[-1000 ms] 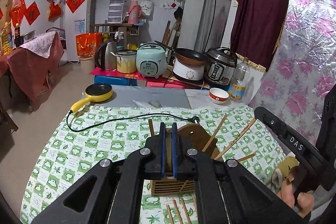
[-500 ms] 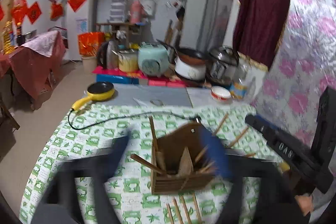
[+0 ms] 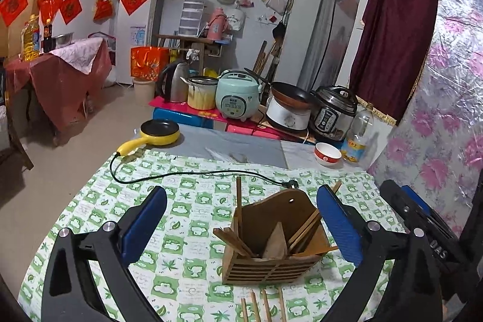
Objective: Organize utensils
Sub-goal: 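Open the right tool to drop its chopstick in while the left tool releases its own, then move both open tools back down to the loose chopsticks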
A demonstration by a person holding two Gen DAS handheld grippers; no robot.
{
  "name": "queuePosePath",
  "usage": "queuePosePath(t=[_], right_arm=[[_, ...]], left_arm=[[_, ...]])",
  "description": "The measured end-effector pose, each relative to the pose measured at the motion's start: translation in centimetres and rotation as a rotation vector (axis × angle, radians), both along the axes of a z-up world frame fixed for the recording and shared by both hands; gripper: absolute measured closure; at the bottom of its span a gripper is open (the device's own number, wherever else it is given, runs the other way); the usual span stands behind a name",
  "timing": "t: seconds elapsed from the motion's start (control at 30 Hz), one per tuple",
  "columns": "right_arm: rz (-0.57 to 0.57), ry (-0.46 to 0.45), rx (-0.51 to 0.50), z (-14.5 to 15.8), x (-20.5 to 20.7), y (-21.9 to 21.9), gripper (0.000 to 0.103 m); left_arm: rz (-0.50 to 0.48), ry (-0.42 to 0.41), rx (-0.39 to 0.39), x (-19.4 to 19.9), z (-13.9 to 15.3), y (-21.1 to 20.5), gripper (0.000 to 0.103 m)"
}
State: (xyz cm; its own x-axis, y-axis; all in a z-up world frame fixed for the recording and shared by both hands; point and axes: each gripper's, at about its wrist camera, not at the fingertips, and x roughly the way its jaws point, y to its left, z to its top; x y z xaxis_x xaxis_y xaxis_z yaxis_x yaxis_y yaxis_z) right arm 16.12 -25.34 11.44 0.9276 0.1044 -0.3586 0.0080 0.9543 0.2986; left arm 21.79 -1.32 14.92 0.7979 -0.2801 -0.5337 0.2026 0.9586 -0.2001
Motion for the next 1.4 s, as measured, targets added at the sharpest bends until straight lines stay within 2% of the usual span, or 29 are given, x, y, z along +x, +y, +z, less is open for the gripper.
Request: queuePosePath(t=[0.3,0.47,0.63,0.8,0.87,1.0,1.17,1.4], right_arm=[[-0.008,0.014,-0.048,-0.1,-0.2,0.7,0.012],[-0.028,0.046,-0.091,-0.3,-0.8,0.9,0.009],[-0.037,0.078,-0.123,-0.6,-1.9,1.6,0.009],[-0.036,0.091,-0.162,-1.7,-3.4,2.4,0.008],[-0.061,0.084,-0.173,-3.0,-4.4,2.3,0.006],[-0.067,0.144,-0.209,-5.1,-4.4,2.3,0.006],[-0.057,0.168,-0.205,-6.5,-5.0,1.9,0.006],[-0.041,0.241,-0.19,-9.1,-5.2,1.7,0.006]], left_arm=[[0.048,-0.03,0.049,-0.5,0.2,-0.2,0.006],[0.048,-0.015,0.057,-0.8,-0.2,0.0,0.006],[0.062,0.01,0.123,-2.4,-4.0,1.0,0.006],[0.041,0.087,0.06,-2.8,-7.4,2.8,0.006],[0.037,0.101,0.057,-2.8,-8.4,3.2,0.006],[0.055,0.131,0.103,-2.7,-10.4,2.8,0.006],[0.036,0.193,0.165,-2.6,-13.1,1.5,0.006],[0.004,0.229,0.236,-2.6,-15.4,-0.2,0.006]])
